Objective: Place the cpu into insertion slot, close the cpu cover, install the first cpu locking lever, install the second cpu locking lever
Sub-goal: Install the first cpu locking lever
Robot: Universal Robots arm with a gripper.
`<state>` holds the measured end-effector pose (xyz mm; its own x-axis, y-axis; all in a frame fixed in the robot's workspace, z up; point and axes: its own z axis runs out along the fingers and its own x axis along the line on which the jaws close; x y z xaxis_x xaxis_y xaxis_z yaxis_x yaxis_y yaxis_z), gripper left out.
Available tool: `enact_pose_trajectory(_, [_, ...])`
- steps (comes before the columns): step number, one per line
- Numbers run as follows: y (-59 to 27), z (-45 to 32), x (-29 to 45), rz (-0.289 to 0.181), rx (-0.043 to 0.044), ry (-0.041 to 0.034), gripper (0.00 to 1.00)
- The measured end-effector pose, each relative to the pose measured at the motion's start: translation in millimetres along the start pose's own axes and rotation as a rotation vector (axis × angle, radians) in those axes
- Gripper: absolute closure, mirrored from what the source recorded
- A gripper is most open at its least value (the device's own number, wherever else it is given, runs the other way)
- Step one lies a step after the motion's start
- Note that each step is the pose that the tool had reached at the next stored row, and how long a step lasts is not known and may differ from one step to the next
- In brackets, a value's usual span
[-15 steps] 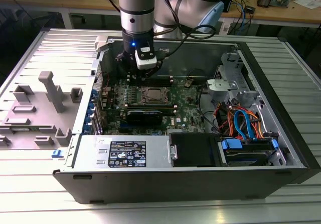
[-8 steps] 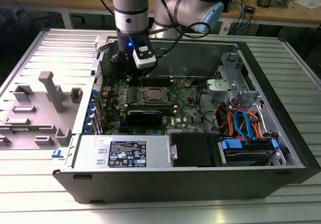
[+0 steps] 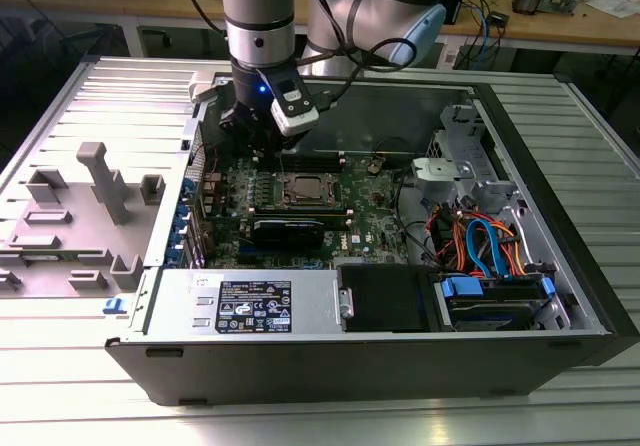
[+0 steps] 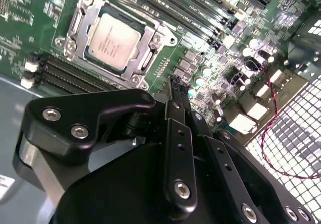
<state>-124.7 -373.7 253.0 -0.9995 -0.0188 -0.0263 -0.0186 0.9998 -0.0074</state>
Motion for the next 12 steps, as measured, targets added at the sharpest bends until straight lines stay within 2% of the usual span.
enact_pose_trajectory(5, [3.4, 0.8, 1.8, -0.005, -0.0121, -0.0001, 0.89])
enact_pose_trajectory(12, [3.4, 0.8, 1.8, -0.006, -0.0125, -0.0002, 0.89])
